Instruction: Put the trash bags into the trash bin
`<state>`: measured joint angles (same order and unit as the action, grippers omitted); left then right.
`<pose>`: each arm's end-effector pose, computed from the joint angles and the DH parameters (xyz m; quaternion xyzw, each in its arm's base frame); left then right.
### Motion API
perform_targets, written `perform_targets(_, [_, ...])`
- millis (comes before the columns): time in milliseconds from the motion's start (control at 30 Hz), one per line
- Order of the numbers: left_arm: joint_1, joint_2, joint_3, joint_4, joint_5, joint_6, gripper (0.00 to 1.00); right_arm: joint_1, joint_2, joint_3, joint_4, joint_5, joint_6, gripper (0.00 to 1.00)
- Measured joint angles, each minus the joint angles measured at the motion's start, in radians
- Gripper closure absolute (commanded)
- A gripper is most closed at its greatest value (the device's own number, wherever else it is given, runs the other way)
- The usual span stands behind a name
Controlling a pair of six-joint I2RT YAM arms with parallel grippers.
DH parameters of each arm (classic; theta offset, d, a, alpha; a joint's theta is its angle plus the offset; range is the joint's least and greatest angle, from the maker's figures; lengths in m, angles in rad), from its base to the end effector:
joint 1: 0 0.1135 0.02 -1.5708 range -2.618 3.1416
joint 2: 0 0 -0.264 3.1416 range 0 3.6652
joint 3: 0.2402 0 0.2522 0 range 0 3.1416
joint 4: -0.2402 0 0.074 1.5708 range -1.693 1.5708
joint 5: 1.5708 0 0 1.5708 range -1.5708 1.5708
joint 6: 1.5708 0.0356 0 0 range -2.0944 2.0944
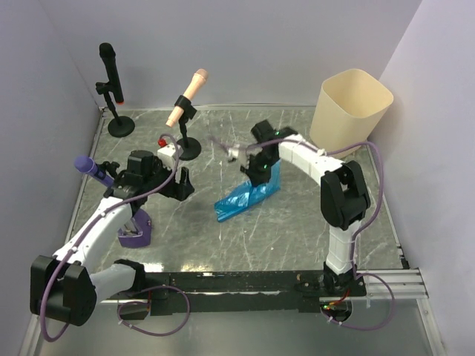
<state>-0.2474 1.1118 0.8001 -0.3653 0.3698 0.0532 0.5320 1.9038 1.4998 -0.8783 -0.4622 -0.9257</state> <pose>0.2277 -0.0708 0.2650 0.2113 0.8645 -0.2062 0.4067 0.3239 0.2091 0.2204 -0.6661 0.6966 0.1949 0.1816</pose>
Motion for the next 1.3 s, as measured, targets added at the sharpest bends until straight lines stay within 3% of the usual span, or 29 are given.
perform_targets(200, [-0.010, 0.032, -0.078, 0.153, 0.020, -0.203, 0.17, -0.150, 0.072, 0.283, -0.204, -0.159, 0.113, 1.00])
perform_targets(333, [-0.044, 0.113, -0.079, 0.226, 0.028, -0.260, 0.16, -0.240, 0.094, 0.364, -0.262, -0.259, 0.216, 1.00])
perform_targets(633, [-0.136, 0.276, -0.078, 0.360, 0.016, -0.408, 0.16, -0.300, 0.068, 0.320, -0.302, -0.397, 0.381, 1.00])
perform_targets(767, [-0.172, 0.358, -0.063, 0.364, -0.053, -0.497, 0.15, -0.346, 0.009, 0.268, -0.304, -0.451, 0.449, 1.00])
perform_targets(1133, [-0.180, 0.370, -0.060, 0.322, -0.188, -0.635, 0.15, -0.576, -0.107, 0.188, -0.251, -0.483, 0.589, 1.00])
perform_targets(1300, [-0.180, 0.370, -0.060, 0.312, -0.192, -0.653, 0.16, -0.613, -0.130, 0.147, -0.206, -0.409, 0.642, 0.51])
